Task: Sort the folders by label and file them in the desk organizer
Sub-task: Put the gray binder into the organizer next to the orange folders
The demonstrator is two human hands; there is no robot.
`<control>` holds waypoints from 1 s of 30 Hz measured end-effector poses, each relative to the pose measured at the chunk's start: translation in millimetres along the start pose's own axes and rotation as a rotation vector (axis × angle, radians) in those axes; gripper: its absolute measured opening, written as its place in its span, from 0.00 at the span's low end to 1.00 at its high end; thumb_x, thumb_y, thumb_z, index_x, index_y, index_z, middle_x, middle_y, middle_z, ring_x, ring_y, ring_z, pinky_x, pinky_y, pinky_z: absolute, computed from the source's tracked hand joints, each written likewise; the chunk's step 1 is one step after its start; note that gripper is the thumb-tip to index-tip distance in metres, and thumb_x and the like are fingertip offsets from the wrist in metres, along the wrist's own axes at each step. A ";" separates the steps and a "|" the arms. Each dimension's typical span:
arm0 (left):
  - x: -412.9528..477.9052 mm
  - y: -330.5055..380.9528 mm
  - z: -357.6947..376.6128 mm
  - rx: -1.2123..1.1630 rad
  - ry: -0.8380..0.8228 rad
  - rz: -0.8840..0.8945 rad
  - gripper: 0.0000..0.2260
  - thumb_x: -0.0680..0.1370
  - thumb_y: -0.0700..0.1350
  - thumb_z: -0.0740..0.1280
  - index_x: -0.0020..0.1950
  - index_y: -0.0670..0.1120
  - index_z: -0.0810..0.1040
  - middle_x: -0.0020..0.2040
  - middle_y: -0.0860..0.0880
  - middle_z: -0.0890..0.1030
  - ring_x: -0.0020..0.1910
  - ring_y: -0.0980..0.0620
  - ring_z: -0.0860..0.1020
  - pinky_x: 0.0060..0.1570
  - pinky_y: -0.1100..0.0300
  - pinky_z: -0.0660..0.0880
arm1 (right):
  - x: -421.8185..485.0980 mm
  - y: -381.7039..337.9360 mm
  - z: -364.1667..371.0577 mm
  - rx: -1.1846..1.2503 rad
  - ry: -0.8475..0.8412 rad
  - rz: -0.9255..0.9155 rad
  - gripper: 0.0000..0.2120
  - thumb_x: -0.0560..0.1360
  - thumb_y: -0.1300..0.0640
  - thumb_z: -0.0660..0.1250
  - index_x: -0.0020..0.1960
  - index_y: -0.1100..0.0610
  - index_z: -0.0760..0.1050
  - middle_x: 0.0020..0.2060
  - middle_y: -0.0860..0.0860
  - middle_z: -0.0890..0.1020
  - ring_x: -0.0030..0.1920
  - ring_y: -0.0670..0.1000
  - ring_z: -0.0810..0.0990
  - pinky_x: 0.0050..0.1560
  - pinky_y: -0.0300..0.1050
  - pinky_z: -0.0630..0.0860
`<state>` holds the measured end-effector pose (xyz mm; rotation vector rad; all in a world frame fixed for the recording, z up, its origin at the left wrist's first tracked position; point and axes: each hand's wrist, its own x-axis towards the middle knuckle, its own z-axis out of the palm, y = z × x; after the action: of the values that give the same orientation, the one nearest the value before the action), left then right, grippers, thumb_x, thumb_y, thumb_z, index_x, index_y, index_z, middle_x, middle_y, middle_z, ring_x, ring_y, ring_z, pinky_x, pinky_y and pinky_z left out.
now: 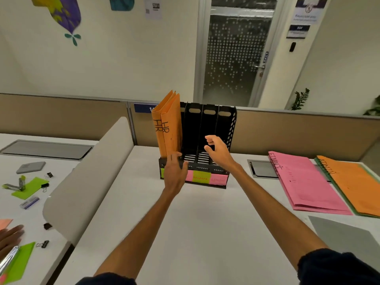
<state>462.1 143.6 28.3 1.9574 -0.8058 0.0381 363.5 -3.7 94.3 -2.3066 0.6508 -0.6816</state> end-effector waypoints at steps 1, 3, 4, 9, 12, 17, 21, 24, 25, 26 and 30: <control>-4.2 4.8 4.3 -0.001 -0.008 0.005 0.15 0.79 0.47 0.66 0.64 0.43 0.72 0.62 0.45 0.75 0.57 0.47 0.77 0.51 0.59 0.74 | -8.0 6.3 -5.9 0.000 0.009 0.016 0.18 0.80 0.59 0.62 0.70 0.59 0.68 0.65 0.55 0.74 0.64 0.51 0.74 0.62 0.41 0.71; -12.8 14.5 14.4 -0.003 -0.031 0.022 0.15 0.79 0.46 0.66 0.64 0.43 0.73 0.62 0.45 0.75 0.58 0.48 0.77 0.51 0.61 0.74 | -24.6 19.6 -18.4 -0.002 0.024 0.046 0.18 0.81 0.59 0.62 0.69 0.60 0.68 0.64 0.56 0.74 0.64 0.52 0.74 0.60 0.40 0.70; -17.8 19.8 20.2 -0.006 -0.044 0.031 0.14 0.79 0.46 0.66 0.63 0.43 0.73 0.62 0.45 0.75 0.58 0.48 0.77 0.51 0.59 0.75 | -33.5 26.9 -25.2 -0.004 0.032 0.064 0.18 0.80 0.59 0.62 0.69 0.60 0.68 0.64 0.56 0.74 0.64 0.52 0.74 0.60 0.40 0.70; -47.6 45.0 57.7 0.001 -0.123 0.053 0.13 0.79 0.46 0.65 0.62 0.43 0.74 0.59 0.46 0.76 0.57 0.49 0.76 0.55 0.53 0.76 | -81.9 68.2 -61.6 -0.007 0.075 0.191 0.17 0.80 0.59 0.63 0.67 0.61 0.69 0.62 0.57 0.75 0.61 0.54 0.75 0.60 0.44 0.71; -71.5 57.8 85.1 -0.016 -0.189 0.051 0.12 0.79 0.44 0.64 0.61 0.43 0.74 0.58 0.47 0.77 0.56 0.47 0.76 0.54 0.52 0.74 | -112.7 95.6 -86.2 -0.006 0.093 0.265 0.17 0.80 0.60 0.64 0.67 0.63 0.70 0.61 0.59 0.75 0.61 0.56 0.75 0.62 0.48 0.72; -114.5 85.6 134.2 -0.040 -0.294 -0.009 0.13 0.80 0.47 0.65 0.62 0.44 0.73 0.59 0.47 0.78 0.57 0.48 0.76 0.55 0.54 0.74 | -162.8 144.8 -131.1 -0.014 0.094 0.392 0.17 0.80 0.61 0.64 0.67 0.64 0.69 0.61 0.60 0.74 0.61 0.57 0.74 0.62 0.51 0.72; -145.1 112.6 169.7 -0.053 -0.373 -0.052 0.15 0.80 0.49 0.65 0.63 0.44 0.72 0.60 0.47 0.77 0.58 0.50 0.76 0.56 0.54 0.74 | -199.4 180.9 -167.0 -0.008 0.140 0.505 0.17 0.79 0.62 0.64 0.67 0.65 0.69 0.62 0.61 0.74 0.62 0.58 0.74 0.62 0.51 0.73; -168.0 132.7 196.5 -0.034 -0.461 -0.117 0.18 0.80 0.52 0.64 0.66 0.44 0.70 0.61 0.46 0.78 0.58 0.48 0.77 0.57 0.53 0.73 | -227.1 205.1 -192.3 0.000 0.176 0.587 0.20 0.78 0.65 0.65 0.68 0.66 0.67 0.64 0.62 0.73 0.63 0.59 0.73 0.60 0.48 0.73; -175.2 139.1 205.3 -0.028 -0.504 -0.156 0.20 0.80 0.54 0.64 0.67 0.44 0.69 0.62 0.45 0.77 0.59 0.47 0.77 0.58 0.53 0.73 | -237.0 213.4 -200.4 0.000 0.189 0.616 0.21 0.78 0.65 0.65 0.69 0.66 0.66 0.64 0.63 0.72 0.64 0.59 0.74 0.59 0.46 0.72; -182.5 145.2 214.2 -0.020 -0.553 -0.197 0.23 0.79 0.55 0.63 0.69 0.43 0.67 0.63 0.43 0.77 0.61 0.45 0.76 0.60 0.52 0.72 | -247.6 222.0 -208.4 -0.003 0.197 0.645 0.22 0.78 0.65 0.65 0.70 0.65 0.65 0.65 0.63 0.72 0.64 0.59 0.74 0.59 0.46 0.71; -214.9 166.5 247.6 0.039 -0.734 -0.292 0.36 0.79 0.61 0.61 0.76 0.38 0.56 0.74 0.39 0.66 0.72 0.42 0.67 0.70 0.49 0.65 | -290.2 255.8 -237.6 -0.030 0.180 0.784 0.25 0.77 0.62 0.66 0.71 0.64 0.63 0.68 0.62 0.69 0.67 0.59 0.71 0.66 0.50 0.69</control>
<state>128.8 7.2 -45.8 2.1173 -0.9627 -0.8859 -66.4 -104.5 -10.7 -1.7927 1.5328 -0.4903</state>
